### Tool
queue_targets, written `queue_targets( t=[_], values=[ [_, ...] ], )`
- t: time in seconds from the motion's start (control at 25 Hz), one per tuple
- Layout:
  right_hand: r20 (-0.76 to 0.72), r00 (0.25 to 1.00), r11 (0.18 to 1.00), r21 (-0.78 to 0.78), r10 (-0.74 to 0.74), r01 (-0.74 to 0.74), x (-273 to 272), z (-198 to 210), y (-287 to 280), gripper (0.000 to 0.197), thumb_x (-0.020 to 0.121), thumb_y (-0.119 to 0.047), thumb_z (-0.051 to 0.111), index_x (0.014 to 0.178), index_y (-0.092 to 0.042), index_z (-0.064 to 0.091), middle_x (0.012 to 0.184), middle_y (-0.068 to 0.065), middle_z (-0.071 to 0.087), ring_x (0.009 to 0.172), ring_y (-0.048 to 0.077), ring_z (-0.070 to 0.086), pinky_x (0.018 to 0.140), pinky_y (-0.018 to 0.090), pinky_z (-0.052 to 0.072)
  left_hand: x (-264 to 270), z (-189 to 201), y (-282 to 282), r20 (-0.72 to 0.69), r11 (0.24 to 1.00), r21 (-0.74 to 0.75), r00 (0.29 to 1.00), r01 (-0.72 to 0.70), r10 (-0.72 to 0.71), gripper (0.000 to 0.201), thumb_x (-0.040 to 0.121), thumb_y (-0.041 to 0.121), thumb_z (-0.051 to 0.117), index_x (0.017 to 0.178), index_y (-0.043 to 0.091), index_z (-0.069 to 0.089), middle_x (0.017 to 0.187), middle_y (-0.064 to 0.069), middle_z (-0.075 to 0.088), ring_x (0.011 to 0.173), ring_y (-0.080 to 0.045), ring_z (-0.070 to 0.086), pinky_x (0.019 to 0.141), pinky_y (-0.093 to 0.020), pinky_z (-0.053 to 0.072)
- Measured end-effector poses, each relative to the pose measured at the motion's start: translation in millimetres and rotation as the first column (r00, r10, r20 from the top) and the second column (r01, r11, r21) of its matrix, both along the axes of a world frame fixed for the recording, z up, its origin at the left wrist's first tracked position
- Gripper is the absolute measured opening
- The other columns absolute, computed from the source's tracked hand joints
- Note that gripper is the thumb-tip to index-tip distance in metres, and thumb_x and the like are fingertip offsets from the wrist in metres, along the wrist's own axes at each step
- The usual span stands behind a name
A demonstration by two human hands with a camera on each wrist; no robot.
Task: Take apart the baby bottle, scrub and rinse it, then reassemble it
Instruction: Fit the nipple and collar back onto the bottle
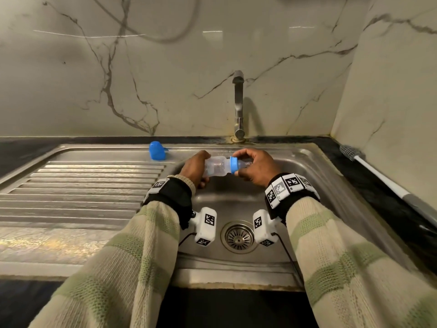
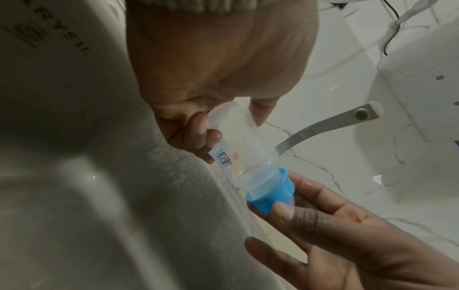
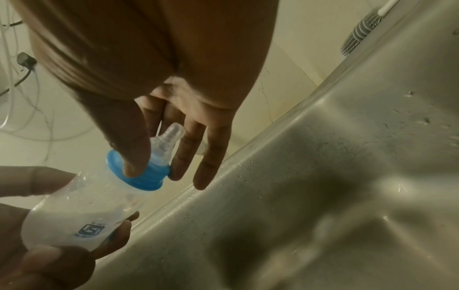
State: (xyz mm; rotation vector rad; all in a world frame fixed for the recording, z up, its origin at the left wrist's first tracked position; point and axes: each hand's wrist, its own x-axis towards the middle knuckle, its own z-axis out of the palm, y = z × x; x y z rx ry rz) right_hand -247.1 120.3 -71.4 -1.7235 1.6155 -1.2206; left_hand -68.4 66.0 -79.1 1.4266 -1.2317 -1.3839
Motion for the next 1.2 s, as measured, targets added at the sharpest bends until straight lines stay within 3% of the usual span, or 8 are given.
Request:
queue_targets(
  t=[0.24, 0.52, 0.64, 0.72, 0.8, 0.92, 1.04, 1.2],
  values=[
    [0.001, 1.0, 1.0, 0.023, 0.006, -0.006, 2, -3, -1, 0.045, 0.07, 0.004, 0.078, 0.109, -0.016, 0.068, 0.106, -0.002, 0.064, 0.102, 0.019, 0.062, 0.082, 0.044, 0.059, -2, -1, 3, -0.019, 0.999, -0.039, 1.0, -0.015, 0.014, 0.055, 0.096, 0.062, 0.042, 0.116, 0.013, 0.057, 0.091, -0.01, 0.06, 0.067, -0.018, 0.053, 0.055, -0.027, 0.043],
    [0.093, 0.996, 0.995, 0.098, 0.016, -0.026, 7, -1, 3, 0.036, 0.08, -0.001, 0.074, 0.114, -0.008, 0.064, 0.108, 0.009, 0.062, 0.093, 0.023, 0.062, 0.069, 0.042, 0.061, -2, 5, 4, -0.259, 0.999, -0.039, 0.965, 0.024, -0.033, 0.029, 0.091, 0.023, 0.046, 0.113, 0.017, 0.064, 0.129, -0.02, 0.058, 0.11, -0.038, 0.062, 0.086, -0.044, 0.057],
    [0.123, 0.992, 0.996, 0.09, 0.003, -0.014, 6, 0, 3, 0.036, 0.08, 0.0, 0.074, 0.112, -0.01, 0.063, 0.109, 0.007, 0.062, 0.096, 0.024, 0.063, 0.071, 0.045, 0.061, -5, 5, 3, -0.321, 0.999, -0.044, 0.947, 0.019, -0.032, 0.036, 0.1, 0.037, 0.046, 0.118, 0.009, 0.058, 0.126, -0.021, 0.061, 0.11, -0.036, 0.064, 0.099, -0.05, 0.053],
    [0.139, 0.99, 0.997, 0.082, -0.004, -0.008, 7, 1, 4, 0.037, 0.079, -0.001, 0.075, 0.113, -0.01, 0.063, 0.107, 0.006, 0.061, 0.096, 0.024, 0.063, 0.071, 0.045, 0.061, -5, 3, 2, -0.236, 0.995, -0.098, 0.971, 0.017, -0.04, 0.05, 0.098, 0.054, 0.049, 0.123, 0.011, 0.057, 0.126, -0.019, 0.063, 0.113, -0.034, 0.064, 0.1, -0.049, 0.052],
    [0.156, 0.988, 0.996, 0.084, -0.015, 0.002, 7, 2, 4, 0.037, 0.079, -0.001, 0.075, 0.114, -0.009, 0.062, 0.106, 0.006, 0.061, 0.096, 0.023, 0.063, 0.071, 0.045, 0.061, -4, 4, 0, -0.157, 0.987, -0.157, 0.986, 0.037, -0.062, 0.055, 0.094, 0.054, 0.055, 0.131, 0.012, 0.058, 0.135, -0.015, 0.06, 0.119, -0.031, 0.061, 0.099, -0.046, 0.053],
    [0.167, 0.985, 0.995, 0.093, -0.039, 0.024, 6, 1, 3, 0.036, 0.081, -0.001, 0.074, 0.114, -0.009, 0.061, 0.105, 0.006, 0.061, 0.095, 0.024, 0.064, 0.069, 0.043, 0.061, -2, 10, 2, -0.186, 0.99, -0.139, 0.981, 0.031, -0.057, 0.039, 0.097, 0.034, 0.054, 0.134, 0.023, 0.058, 0.132, -0.012, 0.059, 0.112, -0.028, 0.062, 0.081, -0.036, 0.057],
    [0.158, 0.987, 0.994, 0.106, -0.027, 0.01, 6, 1, 3, 0.034, 0.083, -0.004, 0.072, 0.114, -0.011, 0.061, 0.105, 0.006, 0.062, 0.095, 0.024, 0.067, 0.067, 0.04, 0.061, -3, 11, 2, -0.275, 0.992, -0.126, 0.96, 0.014, -0.048, 0.04, 0.089, 0.012, 0.048, 0.128, 0.016, 0.059, 0.13, -0.018, 0.058, 0.113, -0.034, 0.062, 0.096, -0.045, 0.055],
    [0.15, 0.989, 0.995, 0.098, -0.017, 0.003, 7, 1, 4, 0.032, 0.084, -0.006, 0.072, 0.114, -0.011, 0.061, 0.102, 0.003, 0.063, 0.091, 0.019, 0.067, 0.065, 0.036, 0.061, -5, 8, 2, -0.324, 0.989, -0.136, 0.946, -0.055, 0.008, 0.026, 0.099, 0.036, 0.056, 0.113, 0.013, 0.057, 0.118, -0.019, 0.066, 0.106, -0.031, 0.069, 0.098, -0.049, 0.054]
  ],
)
